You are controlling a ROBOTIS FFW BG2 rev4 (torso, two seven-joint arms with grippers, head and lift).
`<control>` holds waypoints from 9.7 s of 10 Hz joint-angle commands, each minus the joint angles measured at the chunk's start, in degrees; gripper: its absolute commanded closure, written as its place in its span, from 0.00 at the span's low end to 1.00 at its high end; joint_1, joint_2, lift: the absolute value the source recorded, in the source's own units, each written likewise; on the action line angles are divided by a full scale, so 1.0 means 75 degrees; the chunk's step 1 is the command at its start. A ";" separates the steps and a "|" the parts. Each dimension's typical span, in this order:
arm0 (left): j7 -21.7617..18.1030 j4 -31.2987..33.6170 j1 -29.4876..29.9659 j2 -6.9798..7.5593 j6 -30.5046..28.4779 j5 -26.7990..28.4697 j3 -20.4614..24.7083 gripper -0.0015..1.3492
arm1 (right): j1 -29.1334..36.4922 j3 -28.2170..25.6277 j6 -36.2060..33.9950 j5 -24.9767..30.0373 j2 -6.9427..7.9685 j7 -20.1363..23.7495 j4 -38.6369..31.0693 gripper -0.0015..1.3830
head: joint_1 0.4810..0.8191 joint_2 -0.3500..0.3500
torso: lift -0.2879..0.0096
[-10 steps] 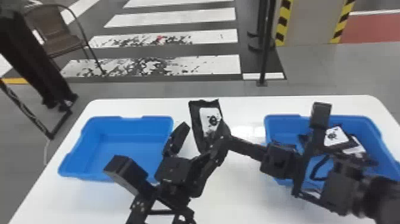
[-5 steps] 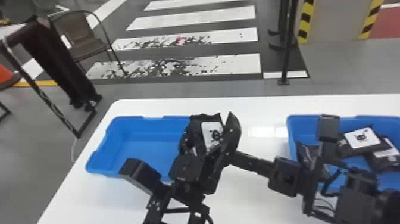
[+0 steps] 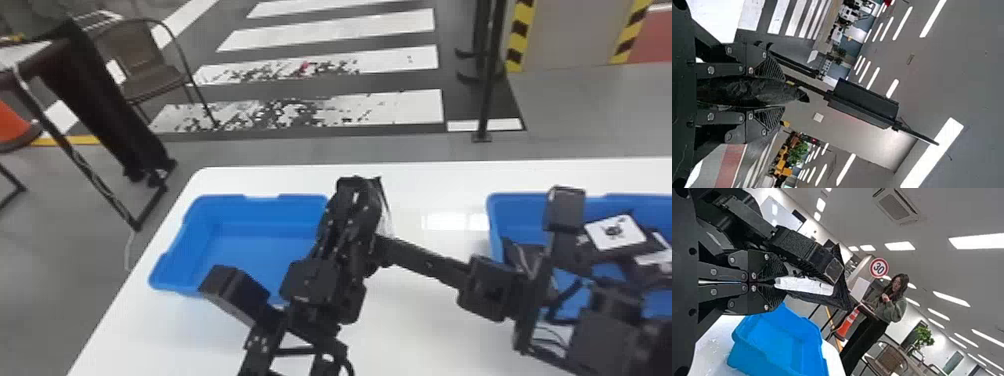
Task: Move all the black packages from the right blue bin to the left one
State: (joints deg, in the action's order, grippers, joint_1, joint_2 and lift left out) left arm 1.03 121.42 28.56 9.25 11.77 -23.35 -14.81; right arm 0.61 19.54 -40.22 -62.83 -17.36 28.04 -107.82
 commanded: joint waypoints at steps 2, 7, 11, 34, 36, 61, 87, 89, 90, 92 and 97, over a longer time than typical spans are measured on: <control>0.0003 -0.0018 0.0054 -0.0073 -0.0050 -0.0085 0.0238 0.90 | -0.0007 0.0000 0.0132 -0.0063 0.0029 0.0000 0.0285 0.61 | 0.63 0.87 | 0.45; 0.0589 -0.3280 -0.1615 -0.0436 0.0588 0.3373 0.2980 0.90 | 0.0218 -0.0320 0.0357 0.0075 0.0017 0.0011 0.0454 0.10 | 0.63 1.00 | 0.45; 0.0636 -0.3880 -0.1821 -0.0483 0.1357 0.3236 0.3406 0.06 | 0.1005 -0.1691 0.0451 0.2512 0.0158 -0.0504 -0.0802 0.08 | 0.63 1.00 | 0.45; -0.0325 -0.1443 0.0035 -0.0636 0.1413 0.2748 0.2797 0.15 | 0.0405 -0.2803 -0.3468 0.2680 0.0755 -0.4512 -0.0333 0.20 | 0.63 0.73 | 0.45; -0.0325 -0.1461 0.0016 -0.0636 0.1432 0.2748 0.2767 0.15 | 0.0180 -0.2803 -0.3974 0.2619 0.0732 -0.4524 -0.0165 0.45 | 0.63 0.73 | 0.45; -0.0817 -0.0168 -0.0228 -0.0061 -0.1156 -0.0588 0.0756 0.90 | -0.0307 0.0945 0.1220 0.0394 -0.0217 -0.1079 -0.0127 0.81 | 0.63 0.91 | 0.45; -0.1204 -0.2493 -0.0415 -0.0483 0.0738 0.0524 0.1822 0.13 | -0.0195 -0.3473 -0.1293 0.6305 0.0298 -0.3282 0.0773 0.15 | 0.63 0.34 | 0.45; -0.1227 -0.2493 -0.0434 -0.0483 0.0682 0.0539 0.1837 0.13 | -0.0326 -0.3458 -0.1218 0.6305 0.0322 -0.3223 0.1017 0.16 | 0.63 0.34 | 0.45; -0.1227 -0.2493 -0.0434 -0.0483 0.0682 0.0539 0.1837 0.13 | -0.0420 -0.3443 -0.1199 0.6305 0.0322 -0.3129 0.1223 0.18 | 0.63 0.34 | 0.45; -0.1239 -0.2493 -0.0434 -0.0483 0.0644 0.0524 0.1883 0.13 | -0.0438 -0.3428 -0.1049 0.6244 0.0334 -0.3094 0.1223 0.24 | 0.63 0.34 | 0.45; -0.1286 -0.2493 -0.0396 -0.0495 0.0625 0.0524 0.1913 0.13 | -0.0457 -0.3275 -0.1311 0.6244 0.0439 -0.3293 0.0642 0.24 | 0.63 0.37 | 0.45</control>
State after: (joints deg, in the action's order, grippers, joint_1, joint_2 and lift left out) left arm -8.57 102.72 25.47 5.53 16.46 -19.44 -0.51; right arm -2.77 -5.18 -49.59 -15.97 -14.10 3.36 -102.98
